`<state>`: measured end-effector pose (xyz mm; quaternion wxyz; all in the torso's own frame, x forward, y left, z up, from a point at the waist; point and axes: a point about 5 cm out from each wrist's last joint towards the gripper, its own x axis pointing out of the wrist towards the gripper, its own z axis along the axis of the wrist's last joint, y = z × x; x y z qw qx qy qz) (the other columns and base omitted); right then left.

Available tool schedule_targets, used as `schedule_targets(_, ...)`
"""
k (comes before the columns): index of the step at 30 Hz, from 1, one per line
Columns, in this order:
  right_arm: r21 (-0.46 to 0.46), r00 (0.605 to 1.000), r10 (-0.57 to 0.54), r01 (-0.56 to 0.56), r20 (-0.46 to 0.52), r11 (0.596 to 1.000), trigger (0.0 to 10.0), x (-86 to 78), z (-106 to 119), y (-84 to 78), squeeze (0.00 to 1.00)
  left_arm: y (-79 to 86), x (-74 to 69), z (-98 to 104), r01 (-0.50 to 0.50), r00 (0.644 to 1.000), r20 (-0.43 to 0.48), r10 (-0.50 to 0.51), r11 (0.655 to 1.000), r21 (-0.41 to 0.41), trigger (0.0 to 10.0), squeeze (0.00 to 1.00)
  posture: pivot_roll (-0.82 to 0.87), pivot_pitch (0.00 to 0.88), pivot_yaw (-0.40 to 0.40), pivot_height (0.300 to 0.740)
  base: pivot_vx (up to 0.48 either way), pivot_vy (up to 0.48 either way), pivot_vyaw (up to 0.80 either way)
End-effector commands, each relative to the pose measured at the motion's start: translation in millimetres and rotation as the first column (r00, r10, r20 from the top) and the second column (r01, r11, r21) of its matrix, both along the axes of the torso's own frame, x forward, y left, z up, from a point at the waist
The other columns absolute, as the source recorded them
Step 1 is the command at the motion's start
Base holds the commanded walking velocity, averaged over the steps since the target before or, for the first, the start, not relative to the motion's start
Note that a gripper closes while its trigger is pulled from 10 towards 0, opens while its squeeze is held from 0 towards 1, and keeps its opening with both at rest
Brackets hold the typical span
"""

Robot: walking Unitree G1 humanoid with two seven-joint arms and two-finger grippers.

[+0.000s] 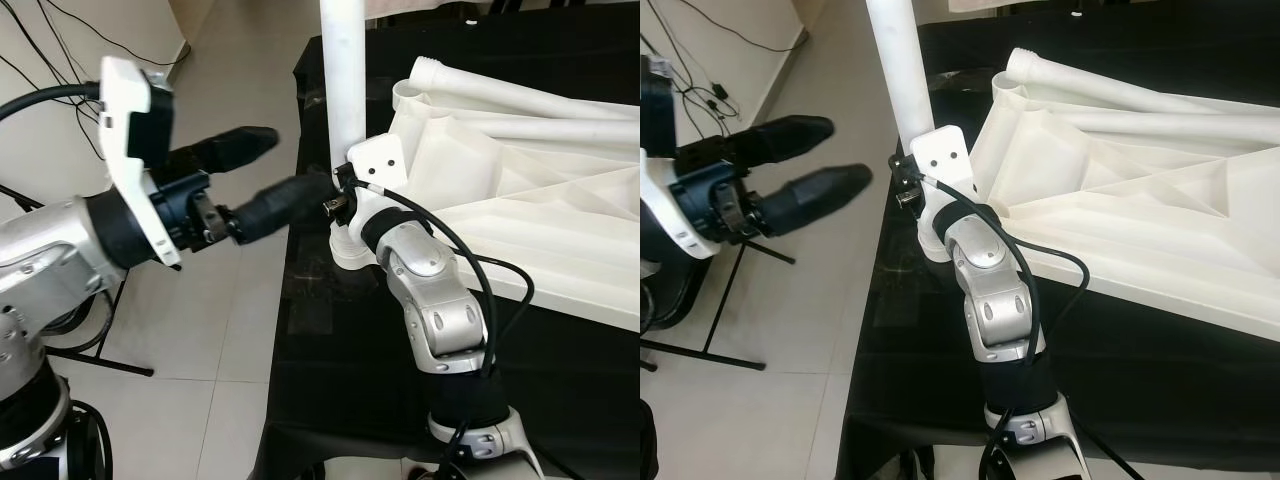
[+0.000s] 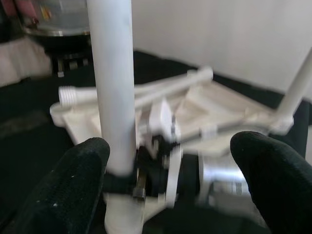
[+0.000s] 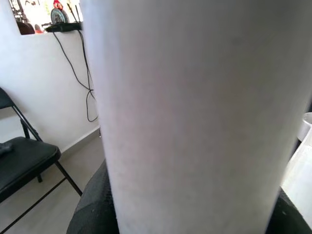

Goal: Building children table

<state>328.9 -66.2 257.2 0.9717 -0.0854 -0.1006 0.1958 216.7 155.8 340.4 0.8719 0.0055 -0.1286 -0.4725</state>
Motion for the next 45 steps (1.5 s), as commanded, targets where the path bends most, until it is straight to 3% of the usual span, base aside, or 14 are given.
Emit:
schedule_targets(1,-0.002,0.984,-0.097,0.098,-0.149,0.995,10.0,8.6,-30,-24.2,0.0,19.1,-3.1,-7,-0.123,0.992,-0.011,0.123,0.992,0.029,10.0,0.0,0.05,0.251,0.14,0.74,0.0,0.0,0.0)
schedule_targets(3,0.019,0.991,-0.068,0.071,-0.119,0.997,10.0,11.2,-22,-28.9,0.0,45.5,1.7,-35,-0.393,0.916,-0.06,0.396,0.918,0.053,10.0,0.0,0.05,0.254,0.142,0.74,0.0,0.0,0.0)
schedule_targets(8,0.061,0.998,0.008,-0.004,-0.069,0.998,10.0,13.8,-10,-31.4,0.0,59.9,3.8,-68,-0.568,0.807,-0.131,0.575,0.818,0.091,10.0,0.0,0.05,0.262,0.143,0.74,0.0,0.0,0.0)
schedule_targets(9,0.076,0.997,0.07,-0.067,-0.032,0.995,10.0,13.7,-2,-33.1,1.0,61.0,0.5,-95,-0.627,0.746,-0.188,0.64,0.768,0.129,10.0,0.0,0.05,0.272,0.14,0.74,0.0,0.0,0.0)
schedule_targets(15,0.088,0.977,0.206,-0.21,0.047,0.974,10.0,15.0,19,-41.4,1.0,44.0,-24.8,-151,-0.702,0.606,-0.334,0.722,0.683,0.203,10.0,0.0,0.06,0.284,0.14,0.74,0.0,0.0,0.0)
schedule_targets(20,0.085,0.972,0.227,-0.231,0.055,0.969,10.0,15.6,22,-42.7,1.0,39.1,-29.0,-157,-0.702,0.595,-0.348,0.725,0.679,0.213,10.0,0.0,0.06,0.284,0.14,0.74,0.0,0.0,0.0)
schedule_targets(21,0.062,0.939,0.339,-0.342,0.051,0.938,10.0,15.4,25,-41.1,0.76,27.7,-34.7,-163,-0.689,0.608,-0.35,0.713,0.692,0.215,10.0,0.0,0.06,0.293,0.125,0.74,0.0,0.0,0.0)
schedule_targets(24,0.047,0.907,0.418,-0.42,0.047,0.907,10.0,14.8,27,-40.4,0.76,19.7,-38.9,-167,-0.679,0.618,-0.35,0.704,0.702,0.212,10.0,0.0,0.06,0.293,0.125,0.74,0.0,0.0,0.0)
schedule_targets(25,-0.009,0.836,0.549,-0.549,0.021,0.836,10.0,13.2,27,-35.9,0.0,14.7,-41.3,-167,-0.679,0.631,-0.34,0.697,0.709,0.191,10.0,0.0,0.07,0.304,0.117,0.74,0.0,0.0,0.0)
schedule_targets(27,-0.073,0.742,0.67,-0.669,-0.018,0.74,10.0,12.4,27,-30.7,0.0,9.2,-43.1,-167,-0.667,0.655,-0.323,0.683,0.723,0.178,10.0,0.0,0.08,0.305,0.108,0.74,0.0,0.0,0.0)
schedule_targets(29,-0.073,0.742,0.67,-0.669,-0.018,0.74,10.0,12.4,27,-30.7,0.0,9.2,-43.1,-167,-0.667,0.655,-0.323,0.683,0.723,0.178,10.0,0.0,0.08,0.305,0.108,0.74,0.0,0.0,0.0)
schedule_targets(31,-0.162,0.646,0.76,-0.76,-0.072,0.63,10.0,16.8,29,-24.6,0.0,2.4,-45.1,-167,-0.645,0.691,-0.293,0.66,0.747,0.16,10.0,0.0,0.09,0.311,0.099,0.74,0.0,0.0,0.0)
schedule_targets(38,-0.256,0.577,0.804,-0.807,-0.143,0.533,10.0,22.3,32,-15.9,0.0,-11.0,-48.2,-162,-0.56,0.786,-0.223,0.577,0.817,0.136,10.0,0.0,0.08,0.321,0.086,0.74,0.0,0.0,0.0)
schedule_targets(45,-0.278,0.587,0.787,-0.801,-0.188,0.531,10.0,27.1,25,-17.9,0.0,-17.4,-48.9,-159,-0.533,0.819,-0.194,0.54,0.841,0.093,10.0,0.0,0.07,0.332,0.076,0.74,0.0,0.0,0.0)
